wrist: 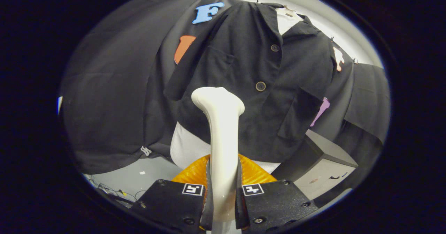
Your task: Iron the clothes twice with a garment steamer, once on the left side and once on the right side.
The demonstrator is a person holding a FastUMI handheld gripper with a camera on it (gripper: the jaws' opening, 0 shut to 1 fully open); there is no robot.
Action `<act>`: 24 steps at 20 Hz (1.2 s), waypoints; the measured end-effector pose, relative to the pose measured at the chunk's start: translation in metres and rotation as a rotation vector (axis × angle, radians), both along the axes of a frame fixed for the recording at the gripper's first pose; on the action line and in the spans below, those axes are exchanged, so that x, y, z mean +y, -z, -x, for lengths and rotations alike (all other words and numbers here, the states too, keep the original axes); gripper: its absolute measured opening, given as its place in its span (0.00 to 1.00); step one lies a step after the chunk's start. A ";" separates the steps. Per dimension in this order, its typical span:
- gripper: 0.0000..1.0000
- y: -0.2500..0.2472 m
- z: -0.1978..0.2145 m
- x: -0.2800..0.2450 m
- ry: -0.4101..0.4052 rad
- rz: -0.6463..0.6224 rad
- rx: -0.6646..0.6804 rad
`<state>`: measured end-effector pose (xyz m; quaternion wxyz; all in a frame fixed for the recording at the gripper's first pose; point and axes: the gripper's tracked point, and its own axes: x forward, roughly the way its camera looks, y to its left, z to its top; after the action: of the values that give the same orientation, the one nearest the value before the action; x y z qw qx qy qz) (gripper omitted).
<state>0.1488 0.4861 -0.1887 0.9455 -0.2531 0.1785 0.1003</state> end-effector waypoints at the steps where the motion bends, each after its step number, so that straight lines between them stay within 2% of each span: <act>1: 0.27 0.005 0.002 -0.002 0.002 0.007 0.008; 7: 0.27 0.027 0.016 -0.011 -0.003 0.000 0.070; 13: 0.27 -0.005 0.045 -0.042 0.035 -0.048 0.053; 17: 0.27 -0.032 0.054 -0.082 0.078 -0.075 0.039; 24: 0.27 -0.084 0.043 -0.183 0.201 -0.151 0.009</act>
<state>0.1061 0.3032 -0.1045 0.9664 -0.1617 0.1989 0.0195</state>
